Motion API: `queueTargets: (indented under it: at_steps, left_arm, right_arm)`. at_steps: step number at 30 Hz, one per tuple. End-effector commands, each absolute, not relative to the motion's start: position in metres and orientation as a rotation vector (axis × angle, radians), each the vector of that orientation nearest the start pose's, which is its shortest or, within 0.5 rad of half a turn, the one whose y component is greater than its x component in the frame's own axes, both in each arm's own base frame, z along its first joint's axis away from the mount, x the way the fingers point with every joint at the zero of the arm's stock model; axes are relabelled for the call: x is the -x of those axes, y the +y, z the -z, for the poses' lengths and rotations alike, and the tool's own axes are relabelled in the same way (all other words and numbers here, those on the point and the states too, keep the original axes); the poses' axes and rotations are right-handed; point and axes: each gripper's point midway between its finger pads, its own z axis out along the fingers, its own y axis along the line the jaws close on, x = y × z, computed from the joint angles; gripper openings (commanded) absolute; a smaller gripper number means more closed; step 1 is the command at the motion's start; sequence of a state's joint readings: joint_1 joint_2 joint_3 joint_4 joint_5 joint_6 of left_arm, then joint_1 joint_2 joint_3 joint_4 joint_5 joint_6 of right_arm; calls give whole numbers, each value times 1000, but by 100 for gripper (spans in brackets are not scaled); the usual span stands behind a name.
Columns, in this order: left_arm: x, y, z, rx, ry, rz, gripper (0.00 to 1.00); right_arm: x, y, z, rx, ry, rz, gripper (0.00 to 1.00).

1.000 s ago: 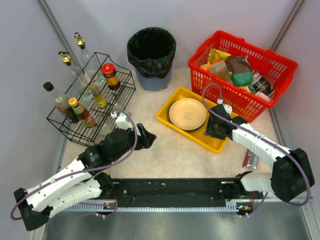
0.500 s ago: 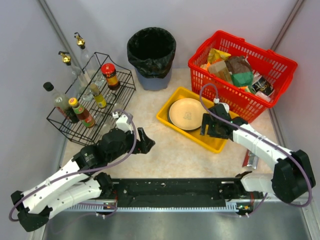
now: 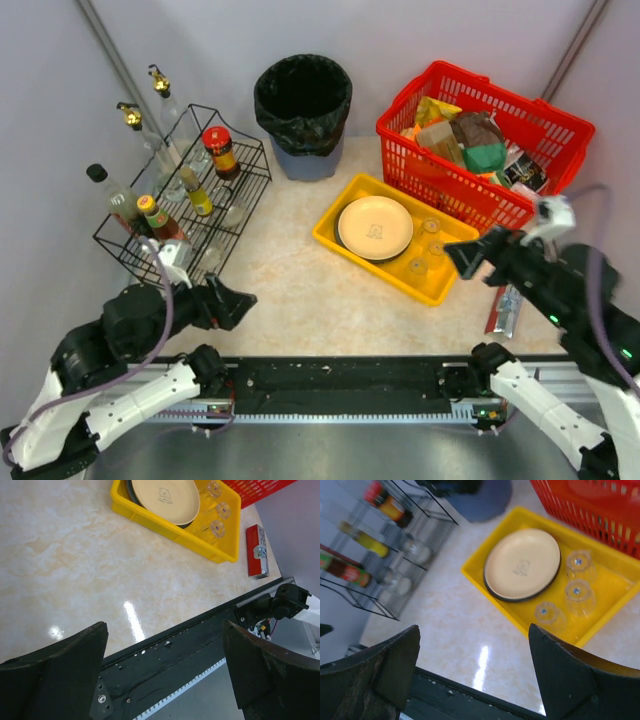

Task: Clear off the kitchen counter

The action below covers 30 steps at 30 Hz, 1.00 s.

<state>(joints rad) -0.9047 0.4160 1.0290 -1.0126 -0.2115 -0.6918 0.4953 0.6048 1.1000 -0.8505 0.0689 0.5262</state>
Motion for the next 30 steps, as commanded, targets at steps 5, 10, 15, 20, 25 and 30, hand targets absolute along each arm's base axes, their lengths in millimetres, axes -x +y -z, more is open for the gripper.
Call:
queueTargets:
  at_steps: [5, 10, 15, 20, 25, 30]
  left_arm:
    - [-80, -55, -285, -66, 2077, 665, 98]
    - [-72, -40, -288, -31, 2061, 668, 98]
    - [-64, -22, -298, 7, 2031, 666, 99]
    - [-57, -12, -307, 26, 1989, 703, 98]
    - [-52, -12, -307, 21, 1976, 739, 98]
    - [-52, -11, -307, 28, 1968, 743, 98]
  right_arm:
    - [-79, 67, -401, -43, 1776, -763, 87]
    - [-46, 49, -418, -37, 1734, -775, 87]
    - [-31, 40, -423, -43, 1709, -784, 87]
    - [-28, 44, -422, -34, 1716, -817, 87]
    - [-31, 45, -422, -42, 1717, -816, 87]
    - [-33, 46, -421, -46, 1726, -817, 87]
